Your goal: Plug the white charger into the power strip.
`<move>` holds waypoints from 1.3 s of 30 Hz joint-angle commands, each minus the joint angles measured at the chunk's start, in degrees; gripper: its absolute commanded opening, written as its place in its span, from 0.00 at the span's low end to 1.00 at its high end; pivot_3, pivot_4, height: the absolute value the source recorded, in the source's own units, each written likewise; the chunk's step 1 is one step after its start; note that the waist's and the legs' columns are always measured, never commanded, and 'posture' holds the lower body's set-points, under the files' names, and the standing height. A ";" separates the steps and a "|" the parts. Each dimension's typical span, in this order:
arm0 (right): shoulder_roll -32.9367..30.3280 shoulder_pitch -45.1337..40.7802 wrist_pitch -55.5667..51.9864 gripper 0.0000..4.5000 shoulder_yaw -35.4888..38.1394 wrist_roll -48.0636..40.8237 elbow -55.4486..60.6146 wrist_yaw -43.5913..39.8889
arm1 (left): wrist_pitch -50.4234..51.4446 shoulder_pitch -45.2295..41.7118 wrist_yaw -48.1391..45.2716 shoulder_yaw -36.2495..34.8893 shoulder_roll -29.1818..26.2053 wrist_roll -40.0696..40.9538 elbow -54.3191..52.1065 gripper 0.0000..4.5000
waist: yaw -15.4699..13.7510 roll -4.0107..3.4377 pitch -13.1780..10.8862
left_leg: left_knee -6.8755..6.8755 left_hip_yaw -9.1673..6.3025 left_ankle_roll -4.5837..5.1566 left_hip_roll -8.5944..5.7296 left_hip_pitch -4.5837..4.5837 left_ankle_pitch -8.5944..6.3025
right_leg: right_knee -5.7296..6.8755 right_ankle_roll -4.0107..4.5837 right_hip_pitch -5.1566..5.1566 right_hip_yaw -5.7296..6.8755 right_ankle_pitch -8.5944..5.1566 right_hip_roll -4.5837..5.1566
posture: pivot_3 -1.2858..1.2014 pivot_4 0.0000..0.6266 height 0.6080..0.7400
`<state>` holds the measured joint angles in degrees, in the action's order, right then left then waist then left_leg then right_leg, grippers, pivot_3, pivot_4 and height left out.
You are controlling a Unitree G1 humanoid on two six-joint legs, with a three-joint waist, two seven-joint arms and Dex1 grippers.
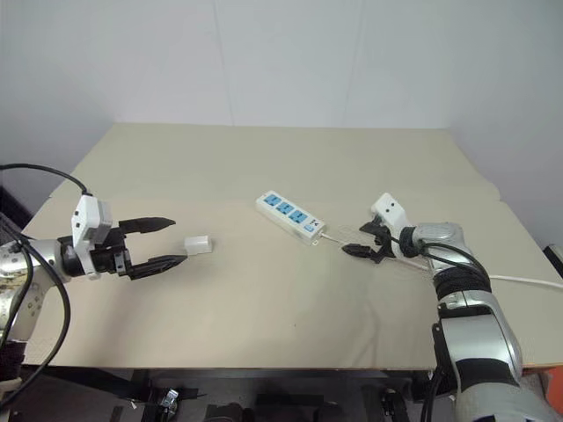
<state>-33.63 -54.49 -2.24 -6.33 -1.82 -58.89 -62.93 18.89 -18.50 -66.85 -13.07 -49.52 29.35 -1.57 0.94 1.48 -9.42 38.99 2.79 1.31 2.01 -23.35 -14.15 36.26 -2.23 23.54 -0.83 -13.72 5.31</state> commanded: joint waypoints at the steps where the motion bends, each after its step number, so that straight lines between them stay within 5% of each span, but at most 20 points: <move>1: 0.60 -1.92 2.29 0.91 -0.52 1.75 -2.77 -1.73 | -0.26 0.74 0.50 -2.69 -1.56 0.47 -2.08 1.00 | 0.08 0.00 0.00 | 0.00 0.01 0.00 0.00 0.01 0.00 | 0.02 0.00 0.00 0.00 0.00 0.00 | 0.52 0.24 1.00; 13: 1.73 -2.02 2.80 0.00 -1.50 5.19 -4.85 -1.89 | -0.82 0.53 0.05 -0.86 -1.26 -0.22 -1.48 1.00 | 0.29 -0.01 0.01 | -0.03 0.03 -0.02 0.03 0.10 0.01 | 0.09 0.01 -0.02 -0.01 0.01 -0.01 | 0.52 0.24 1.00; 18: -0.52 2.37 4.24 0.00 -0.11 3.59 2.72 -3.41 | -0.94 -0.33 0.13 -0.33 -0.80 -0.21 -0.68 1.00 | 0.18 -0.01 0.01 | -0.03 0.03 -0.02 0.03 0.09 0.01 | 0.08 0.01 -0.02 -0.01 0.01 -0.01 | 0.52 0.24 1.00; 24: -8.71 20.58 -0.04 0.00 3.12 -2.11 31.42 -8.31 | -1.94 -1.08 -0.48 0.46 -0.62 -0.68 0.90 1.00 | -0.81 -0.02 0.00 | -0.02 0.01 0.00 -0.02 0.00 0.00 | 0.38 0.00 -0.02 0.04 0.00 0.07 | 0.52 0.24 1.00; 30: -10.53 28.83 -9.32 0.00 6.65 -4.56 44.26 -2.24 | -2.82 -2.75 -1.16 2.29 0.25 -1.42 2.77 1.00 | -0.03 -0.01 0.00 | 0.00 0.08 -0.04 -0.02 0.22 0.02 | 0.37 0.00 -0.04 -0.05 -0.01 0.03 | 0.52 0.24 1.00; 39: -7.62 37.28 -13.07 0.69 13.02 -11.10 57.96 5.25 | -3.38 -5.49 -3.40 3.45 0.19 -2.31 4.99 1.00 | -0.16 -0.01 0.00 | -0.02 0.07 -0.05 0.03 0.07 0.03 | 0.43 0.00 0.01 -0.08 -0.01 -0.03 | 0.52 0.24 1.00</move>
<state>-41.55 -17.60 -14.55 3.44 -10.62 -4.34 -59.98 16.45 -23.01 -69.72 -8.98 -48.71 27.04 3.57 0.77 1.47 -9.41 38.98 2.86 1.26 2.04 -23.29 -14.13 36.68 -2.24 23.56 -0.89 -13.73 5.28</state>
